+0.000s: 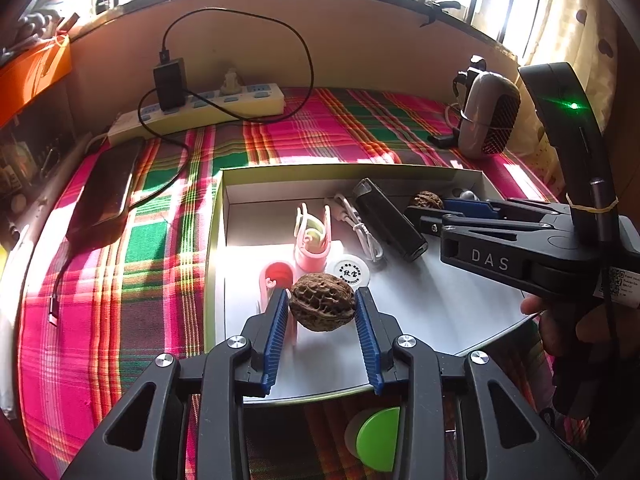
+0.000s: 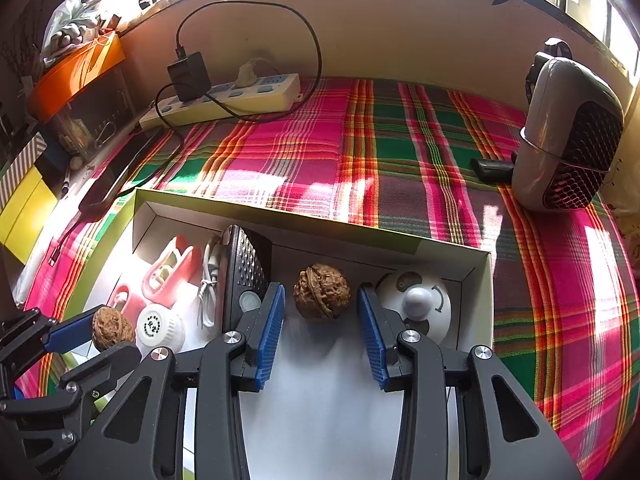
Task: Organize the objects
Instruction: 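Open the right tool to release its walnut into the box while the left tool holds its walnut, then lower the walnut into the box and open the left tool, then withdraw both tools from the box toward the green lamp and white egg, then close the left tool on the green lamp while the right tool approaches the white egg, then grasp the white egg with the right tool while the left tool lifts the green lamp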
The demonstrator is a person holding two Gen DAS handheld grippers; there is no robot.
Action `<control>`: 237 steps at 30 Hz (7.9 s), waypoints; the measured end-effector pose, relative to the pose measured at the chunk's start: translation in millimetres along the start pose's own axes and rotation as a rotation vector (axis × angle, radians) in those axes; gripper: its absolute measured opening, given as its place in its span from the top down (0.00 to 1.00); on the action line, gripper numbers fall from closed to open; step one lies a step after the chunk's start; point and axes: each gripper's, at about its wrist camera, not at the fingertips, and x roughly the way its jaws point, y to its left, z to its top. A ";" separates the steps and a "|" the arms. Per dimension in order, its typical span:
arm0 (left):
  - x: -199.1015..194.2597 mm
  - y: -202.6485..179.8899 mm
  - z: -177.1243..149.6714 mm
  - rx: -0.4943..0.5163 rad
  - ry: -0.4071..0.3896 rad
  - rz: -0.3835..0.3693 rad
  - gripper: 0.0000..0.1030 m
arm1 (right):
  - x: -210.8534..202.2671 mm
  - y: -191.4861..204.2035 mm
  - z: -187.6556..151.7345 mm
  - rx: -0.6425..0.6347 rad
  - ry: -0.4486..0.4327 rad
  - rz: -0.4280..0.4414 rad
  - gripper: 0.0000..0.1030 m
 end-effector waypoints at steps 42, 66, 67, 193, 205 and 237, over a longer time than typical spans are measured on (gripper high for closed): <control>-56.6 -5.7 -31.3 -0.007 -0.085 0.049 0.67 | -76.4 13.7 -42.6 0.034 -0.125 0.013 0.61; -76.5 22.0 -84.4 -0.122 -0.073 0.058 0.67 | -81.1 72.6 -109.0 -0.122 -0.063 0.138 0.61; -76.1 22.0 -85.1 -0.121 -0.071 0.057 0.67 | -79.7 74.1 -109.1 -0.128 -0.059 0.141 0.61; -40.5 21.3 -73.7 -0.088 -0.040 -0.014 0.69 | -56.6 70.7 -98.3 0.050 -0.065 -0.012 0.57; -38.8 24.3 -75.4 -0.099 -0.042 -0.021 0.66 | -58.2 67.9 -100.2 0.072 -0.073 -0.016 0.68; -44.8 9.0 -77.9 -0.035 -0.047 0.061 0.85 | -71.1 64.2 -113.6 0.068 -0.083 0.013 0.68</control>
